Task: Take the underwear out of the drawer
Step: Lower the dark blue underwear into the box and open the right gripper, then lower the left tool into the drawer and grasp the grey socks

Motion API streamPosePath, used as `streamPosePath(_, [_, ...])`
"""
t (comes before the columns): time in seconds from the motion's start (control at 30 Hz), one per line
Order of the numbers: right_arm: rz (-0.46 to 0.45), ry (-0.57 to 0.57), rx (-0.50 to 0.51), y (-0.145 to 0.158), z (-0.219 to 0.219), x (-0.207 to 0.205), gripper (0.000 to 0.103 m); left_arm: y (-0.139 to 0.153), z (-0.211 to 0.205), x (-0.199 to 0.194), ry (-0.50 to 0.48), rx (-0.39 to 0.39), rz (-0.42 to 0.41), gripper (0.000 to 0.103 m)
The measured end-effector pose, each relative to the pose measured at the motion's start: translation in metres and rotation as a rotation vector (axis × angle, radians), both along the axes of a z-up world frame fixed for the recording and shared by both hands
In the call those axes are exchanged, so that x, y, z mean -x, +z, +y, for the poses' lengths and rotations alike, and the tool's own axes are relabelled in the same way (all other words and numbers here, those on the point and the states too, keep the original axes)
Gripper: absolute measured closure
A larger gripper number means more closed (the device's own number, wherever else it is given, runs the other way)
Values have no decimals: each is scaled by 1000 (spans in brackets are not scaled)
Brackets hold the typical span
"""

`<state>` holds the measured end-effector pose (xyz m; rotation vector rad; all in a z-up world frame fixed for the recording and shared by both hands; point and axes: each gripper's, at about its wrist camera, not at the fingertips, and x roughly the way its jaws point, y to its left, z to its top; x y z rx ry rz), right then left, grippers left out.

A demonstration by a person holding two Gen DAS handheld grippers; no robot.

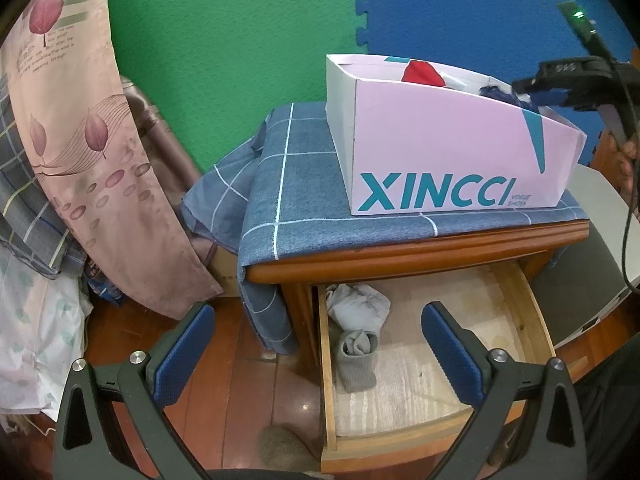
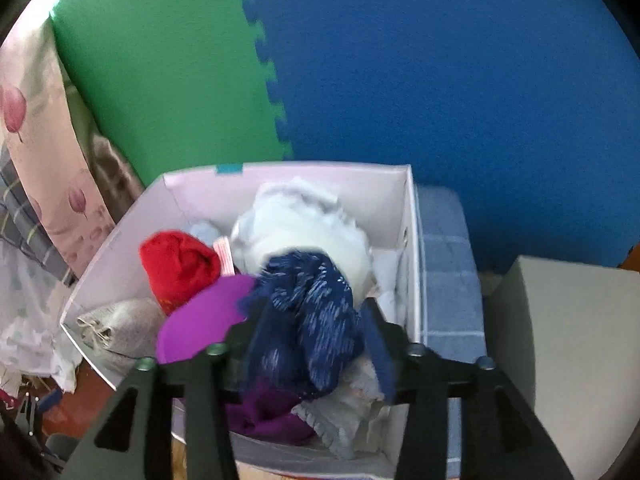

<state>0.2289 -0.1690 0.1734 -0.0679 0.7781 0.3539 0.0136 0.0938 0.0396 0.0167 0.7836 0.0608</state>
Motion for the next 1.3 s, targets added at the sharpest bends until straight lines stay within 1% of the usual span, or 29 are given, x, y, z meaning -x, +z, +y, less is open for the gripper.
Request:
streamPosePath(0.13, [-129,22,-94,25,-16,33,50,-2,3,1,2,-5,6,0])
streamPosePath(0.17, [-172,42,-131,31,-22,52,48,-2,4,1,5,-6,10,0])
streamPosePath(0.2, [-187,56,-150,33,-26,61,44,-2,6,2,9,-6,14,0])
streamPosePath(0.23, [-207,87,-188,32,-33,82,43,-3,7,1,12,-4,16,0])
streamPosePath(0.3, [-214,131,-213,24,-40,109,41,-3,12,2,18,6,22,0])
streamPosePath(0.33, [-207,155,-211,15,-43,125,41,-3,14,1,21,12,26,0])
streamPosePath(0.37, [-195,171,-196,1,-47,142,41,-4,16,0,25,19,32,0])
streamPosePath(0.43, [-169,170,-168,-21,-54,161,41,-5,19,-1,27,31,44,0])
streamPosePath(0.47, [-131,164,-159,-39,-61,169,41,-6,19,-2,27,35,54,0])
streamPosePath(0.53, [-70,139,-178,-62,-75,171,41,-10,17,-6,16,35,83,0])
streamPosePath(0.57, [-16,111,-197,-72,-84,168,41,-13,14,-8,4,32,103,1])
streamPosePath(0.6, [36,96,-229,-76,-91,162,41,-16,11,-10,-10,35,120,1])
streamPosePath(0.63, [49,90,-252,-77,-95,159,41,-21,7,-13,-30,45,142,1])
streamPosePath(0.7, [37,72,-304,-77,-107,159,41,-33,-6,-19,-77,65,199,1])
streamPosePath(0.73, [46,68,-317,-79,-111,158,41,-39,-14,-21,-93,60,217,1])
streamPosePath(0.77, [63,66,-329,-81,-113,156,41,-43,-23,-22,-102,42,225,1])
streamPosePath(0.8, [72,65,-334,-83,-113,157,41,-49,-32,-24,-107,7,226,1])
streamPosePath(0.9, [79,81,-319,-82,-110,158,41,-64,-52,-32,-113,-82,254,1])
streamPosePath(0.97, [78,95,-297,-82,-107,160,41,-78,-61,-40,-124,-109,286,1])
streamPosePath(1.07, [75,117,-296,-83,-105,164,41,-99,-71,-50,-148,-106,333,1])
streamPosePath(1.13, [77,124,-301,-82,-105,164,41,-110,-72,-56,-146,-106,357,1])
streamPosePath(1.17, [82,126,-306,-83,-105,164,41,-120,-72,-62,-137,-114,388,1])
streamPosePath(1.27, [97,125,-319,-85,-108,163,41,-141,-72,-76,-116,-116,463,7])
streamPosePath(1.3, [100,123,-325,-85,-109,162,41,-144,-72,-79,-115,-117,471,7])
